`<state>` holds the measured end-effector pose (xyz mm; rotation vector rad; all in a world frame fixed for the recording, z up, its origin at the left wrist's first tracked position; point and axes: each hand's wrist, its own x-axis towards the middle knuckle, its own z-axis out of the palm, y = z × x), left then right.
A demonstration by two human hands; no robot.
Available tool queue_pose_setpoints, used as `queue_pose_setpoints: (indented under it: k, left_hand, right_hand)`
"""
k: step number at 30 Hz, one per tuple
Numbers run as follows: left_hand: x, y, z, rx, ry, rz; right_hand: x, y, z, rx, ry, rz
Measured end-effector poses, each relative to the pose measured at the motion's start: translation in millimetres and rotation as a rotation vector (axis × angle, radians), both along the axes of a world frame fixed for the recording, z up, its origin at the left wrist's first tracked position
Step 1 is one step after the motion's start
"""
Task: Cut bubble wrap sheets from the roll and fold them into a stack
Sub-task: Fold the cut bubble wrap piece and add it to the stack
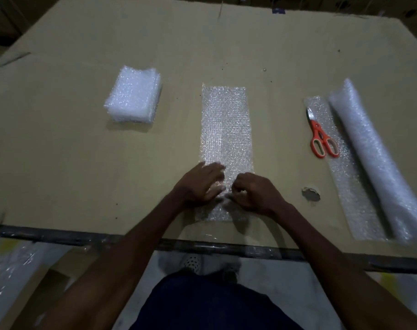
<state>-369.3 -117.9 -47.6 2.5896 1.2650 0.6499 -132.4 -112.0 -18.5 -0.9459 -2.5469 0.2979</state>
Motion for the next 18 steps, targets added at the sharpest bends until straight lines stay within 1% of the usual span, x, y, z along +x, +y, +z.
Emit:
queue_pose_setpoints:
  k: [2,4,6,8,10,13,15,18]
  left_hand:
    - [-1.6,-21.0,-10.1,0.086,-0.057,-0.041]
    - [-1.4,-37.2,-13.8,0.148,-0.091,-0.009]
    - [-1.3,-44.8,-12.6,0.174,-0.094,0.032]
    - [-0.6,-48.1,-9.5,0.174,-0.090,0.047]
    - [0.9,-51.7,-5.5,0.160,-0.078,0.048]
    - [2.6,-59.1,4.4,0.069,-0.088,0.108]
    - [2.3,-63.8,10.2,0.000,-0.093,0.123]
    - [2.6,-65.2,18.8,-0.049,-0.096,0.161]
  right_hand:
    - [8.1,-12.2,-4.5,-0.062,-0.020,0.064]
    - [17.4,-19.4,-6.7,-0.112,-0.036,0.132]
    - [25.4,-23.2,-6.4,-0.145,-0.070,0.194]
    - [30.0,-23.0,-6.0,-0.136,-0.111,0.217]
    - [30.7,-21.7,-7.2,-0.070,-0.128,0.214]
    - [28.7,-20.4,-3.9,-0.015,-0.115,0.212]
    - [27.0,-19.1,2.9,-0.068,-0.068,0.193]
    - [25.6,-8.2,12.1,-0.224,0.059,0.096]
